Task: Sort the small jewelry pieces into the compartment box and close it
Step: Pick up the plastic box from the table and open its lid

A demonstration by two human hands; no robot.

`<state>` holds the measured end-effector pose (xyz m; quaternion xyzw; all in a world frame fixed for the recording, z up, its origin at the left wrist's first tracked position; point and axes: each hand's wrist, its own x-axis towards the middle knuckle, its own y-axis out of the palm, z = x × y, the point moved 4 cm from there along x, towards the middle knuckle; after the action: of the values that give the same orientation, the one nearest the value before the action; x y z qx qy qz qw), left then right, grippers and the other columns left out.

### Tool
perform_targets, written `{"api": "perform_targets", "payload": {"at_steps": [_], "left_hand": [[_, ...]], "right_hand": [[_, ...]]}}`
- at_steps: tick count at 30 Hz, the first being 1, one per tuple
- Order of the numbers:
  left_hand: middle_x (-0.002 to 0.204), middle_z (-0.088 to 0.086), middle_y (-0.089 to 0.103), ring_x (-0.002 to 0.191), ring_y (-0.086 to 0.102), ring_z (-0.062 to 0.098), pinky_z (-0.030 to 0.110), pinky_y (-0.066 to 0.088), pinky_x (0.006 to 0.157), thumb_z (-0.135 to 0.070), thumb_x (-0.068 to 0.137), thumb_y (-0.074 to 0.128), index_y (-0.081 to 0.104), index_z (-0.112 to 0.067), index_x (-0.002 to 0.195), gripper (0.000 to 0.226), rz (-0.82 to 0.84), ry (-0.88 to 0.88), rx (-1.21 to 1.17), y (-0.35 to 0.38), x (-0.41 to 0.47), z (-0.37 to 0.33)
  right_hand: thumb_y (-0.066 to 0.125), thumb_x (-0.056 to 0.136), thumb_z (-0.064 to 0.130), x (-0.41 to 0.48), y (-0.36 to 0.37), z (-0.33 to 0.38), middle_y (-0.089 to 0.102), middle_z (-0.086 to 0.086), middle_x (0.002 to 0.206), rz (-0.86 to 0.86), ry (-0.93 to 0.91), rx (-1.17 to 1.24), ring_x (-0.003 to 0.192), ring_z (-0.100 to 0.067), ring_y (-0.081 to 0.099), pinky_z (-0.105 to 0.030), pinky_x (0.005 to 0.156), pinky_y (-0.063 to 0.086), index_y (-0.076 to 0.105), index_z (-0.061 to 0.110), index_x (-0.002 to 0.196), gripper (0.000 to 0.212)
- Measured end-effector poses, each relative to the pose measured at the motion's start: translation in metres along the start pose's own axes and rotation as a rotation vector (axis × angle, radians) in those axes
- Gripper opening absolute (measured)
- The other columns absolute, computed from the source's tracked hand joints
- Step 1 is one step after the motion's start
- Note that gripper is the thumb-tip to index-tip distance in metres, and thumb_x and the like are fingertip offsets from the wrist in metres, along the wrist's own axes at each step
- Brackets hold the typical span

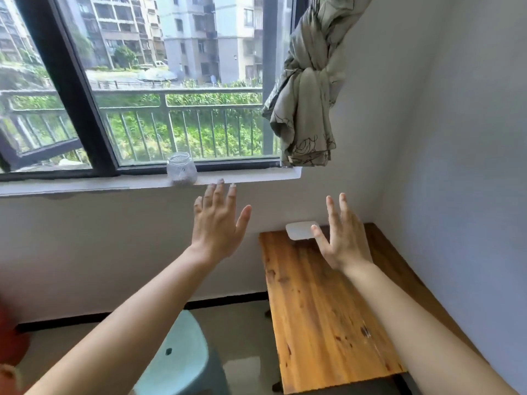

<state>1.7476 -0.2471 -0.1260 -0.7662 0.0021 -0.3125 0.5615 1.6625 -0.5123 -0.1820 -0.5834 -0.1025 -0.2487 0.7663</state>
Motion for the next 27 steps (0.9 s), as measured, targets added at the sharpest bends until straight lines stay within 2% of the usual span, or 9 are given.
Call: {"api": "perform_targets", "payload": {"at_steps": [6,12,15,20,24,27], "left_hand": [[0.163,0.015,0.018,0.15,0.013,0.033,0.054,0.016,0.119,-0.058,0.098,0.022,0.025,-0.015,0.154,0.071,0.195,0.189,-0.045,0.108,0.089,-0.018],[0.163,0.014,0.02,0.15,0.015,0.034,0.054,0.018,0.118,-0.06,0.099,0.015,0.025,-0.018,0.153,0.069,0.368,0.335,-0.067,0.21,0.112,-0.068],[0.163,0.014,0.021,0.15,0.016,0.034,0.054,0.018,0.118,-0.061,0.099,0.015,0.025,-0.018,0.153,0.07,0.442,0.33,-0.07,0.243,0.118,-0.086],[0.163,0.014,0.021,0.15,0.015,0.033,0.052,0.017,0.118,-0.063,0.098,0.011,0.025,-0.018,0.153,0.072,0.449,0.369,-0.065,0.281,0.145,-0.098],[0.162,0.014,0.021,0.15,0.015,0.033,0.052,0.018,0.117,-0.06,0.099,0.02,0.026,-0.019,0.152,0.068,0.503,0.347,-0.073,0.308,0.171,-0.094],[0.162,0.013,0.021,0.149,0.015,0.033,0.051,0.02,0.117,-0.059,0.099,0.021,0.027,-0.019,0.152,0.066,0.517,0.392,-0.055,0.336,0.192,-0.094]], "right_hand": [[0.038,0.099,0.056,0.024,0.044,-0.05,0.004,-0.016,0.166,0.015,0.198,-0.114,0.15,-0.033,0.018,-0.05,0.119,0.025,0.007,0.022,0.159,0.075],[0.035,0.101,0.056,0.011,0.066,-0.113,0.001,-0.014,0.167,0.058,0.385,-0.18,0.151,-0.032,0.016,-0.046,0.119,0.022,0.004,0.021,0.159,0.075],[0.033,0.101,0.057,0.017,0.072,-0.139,0.003,-0.014,0.167,0.083,0.462,-0.196,0.151,-0.032,0.018,-0.046,0.119,0.022,0.005,0.021,0.159,0.074],[0.031,0.101,0.057,0.044,0.092,-0.169,0.001,-0.014,0.167,0.103,0.493,-0.179,0.151,-0.032,0.016,-0.045,0.121,0.021,0.004,0.02,0.159,0.074],[0.03,0.101,0.057,0.064,0.117,-0.182,-0.002,-0.014,0.167,0.134,0.581,-0.133,0.152,-0.031,0.014,-0.044,0.12,0.019,0.003,0.019,0.159,0.075],[0.03,0.102,0.057,0.079,0.137,-0.19,-0.006,-0.014,0.166,0.158,0.569,-0.127,0.152,-0.03,0.011,-0.043,0.121,0.018,0.0,0.02,0.159,0.075]]}}
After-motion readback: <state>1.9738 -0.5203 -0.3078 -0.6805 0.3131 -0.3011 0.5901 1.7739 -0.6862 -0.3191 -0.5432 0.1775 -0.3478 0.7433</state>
